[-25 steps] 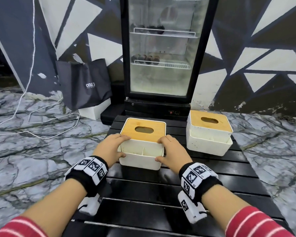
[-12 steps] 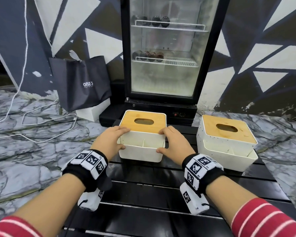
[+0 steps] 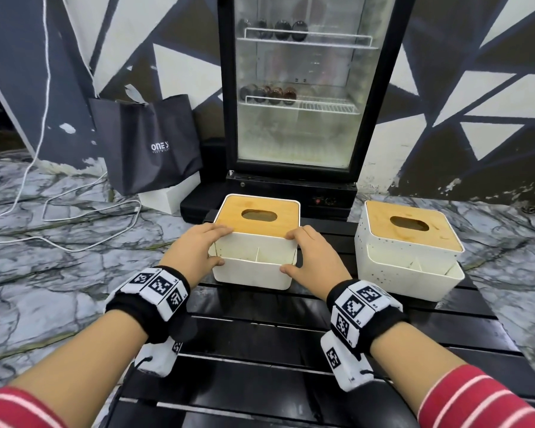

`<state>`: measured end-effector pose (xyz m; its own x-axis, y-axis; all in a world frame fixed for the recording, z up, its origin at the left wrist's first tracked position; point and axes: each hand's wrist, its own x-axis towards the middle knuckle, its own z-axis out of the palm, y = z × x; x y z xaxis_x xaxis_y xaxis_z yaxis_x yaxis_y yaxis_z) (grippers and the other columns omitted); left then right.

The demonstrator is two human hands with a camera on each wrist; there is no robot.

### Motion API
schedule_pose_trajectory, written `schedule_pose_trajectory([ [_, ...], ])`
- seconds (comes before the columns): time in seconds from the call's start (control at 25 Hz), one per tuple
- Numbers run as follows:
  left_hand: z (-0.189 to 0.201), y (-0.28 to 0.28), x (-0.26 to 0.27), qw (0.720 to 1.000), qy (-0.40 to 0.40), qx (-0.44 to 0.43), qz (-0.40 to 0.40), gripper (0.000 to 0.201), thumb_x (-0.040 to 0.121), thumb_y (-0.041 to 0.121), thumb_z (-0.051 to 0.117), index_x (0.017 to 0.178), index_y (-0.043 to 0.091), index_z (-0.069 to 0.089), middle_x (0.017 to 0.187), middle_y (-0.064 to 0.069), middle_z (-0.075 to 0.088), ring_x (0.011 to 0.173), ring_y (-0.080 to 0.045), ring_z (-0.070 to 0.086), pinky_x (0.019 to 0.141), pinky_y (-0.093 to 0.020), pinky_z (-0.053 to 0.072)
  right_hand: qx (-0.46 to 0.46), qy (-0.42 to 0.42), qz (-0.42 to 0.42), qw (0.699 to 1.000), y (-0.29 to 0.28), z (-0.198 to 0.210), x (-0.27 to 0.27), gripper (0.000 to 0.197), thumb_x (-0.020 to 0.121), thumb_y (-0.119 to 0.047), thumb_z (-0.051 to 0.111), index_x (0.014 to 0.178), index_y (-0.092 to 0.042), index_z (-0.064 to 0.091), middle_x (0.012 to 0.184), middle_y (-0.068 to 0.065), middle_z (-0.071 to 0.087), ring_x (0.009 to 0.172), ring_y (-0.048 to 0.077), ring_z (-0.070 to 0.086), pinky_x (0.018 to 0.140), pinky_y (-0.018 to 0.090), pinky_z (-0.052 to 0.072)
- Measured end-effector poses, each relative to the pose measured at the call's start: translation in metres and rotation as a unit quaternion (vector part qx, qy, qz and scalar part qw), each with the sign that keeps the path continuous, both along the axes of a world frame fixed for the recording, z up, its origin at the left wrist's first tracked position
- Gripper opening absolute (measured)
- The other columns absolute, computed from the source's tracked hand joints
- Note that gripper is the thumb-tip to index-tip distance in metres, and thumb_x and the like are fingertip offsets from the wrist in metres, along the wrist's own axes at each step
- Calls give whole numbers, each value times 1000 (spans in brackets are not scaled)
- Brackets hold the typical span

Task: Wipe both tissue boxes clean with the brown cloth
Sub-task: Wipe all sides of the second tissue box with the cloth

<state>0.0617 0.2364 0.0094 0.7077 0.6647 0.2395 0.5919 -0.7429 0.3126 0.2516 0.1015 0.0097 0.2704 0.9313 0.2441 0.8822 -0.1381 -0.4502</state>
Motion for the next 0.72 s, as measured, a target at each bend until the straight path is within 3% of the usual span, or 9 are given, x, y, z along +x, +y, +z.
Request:
schedule_pose_trajectory([
  [0.16,-1,1,0,1000,4,-11,9,65,80,14,71,138,21,43,142,3,44,130,-16,39,106,-22,26,-13,-1,-4,1000,2,-1,-3,48,78,-25,68,119,-17,44,119,-3,44,112,14,42,88,23,38],
  [0.24,0,-5,-1,999,27,-10,21,65,82,19,70,140,22,40,143,3,42,131,-16,38,108,-25,26,-28,-2,-1,1000,3,-1,-7,51,79,-25,66,123,-17,42,128,-2,41,120,16,40,95,28,38],
  [0.36,9,-21,6,996,64,26,53,74,84,39,64,145,21,26,151,2,27,137,-19,30,116,-35,14,-42,-43,-1,998,-5,6,-5,65,81,-32,64,137,-21,34,152,-4,18,142,16,11,114,38,20],
  [0.44,20,-33,22,996,49,58,37,75,85,46,59,145,21,22,154,1,20,139,-18,27,117,-39,12,-20,-48,-21,998,-21,17,13,68,81,-34,64,140,-25,30,154,-7,10,143,13,2,116,43,14],
  [0.6,34,-69,80,995,61,47,-61,74,88,46,55,148,22,18,154,2,22,141,-15,23,117,-38,15,-4,-32,-81,996,-69,28,74,67,78,-35,67,137,-24,37,150,-5,26,139,15,21,112,42,24],
  [0.72,29,-99,123,991,91,22,-96,76,89,44,54,149,22,13,157,2,16,142,-15,20,118,-38,14,-49,-33,-138,989,-106,26,115,71,76,-38,68,137,-23,35,146,-4,31,134,15,30,109,41,30],
])
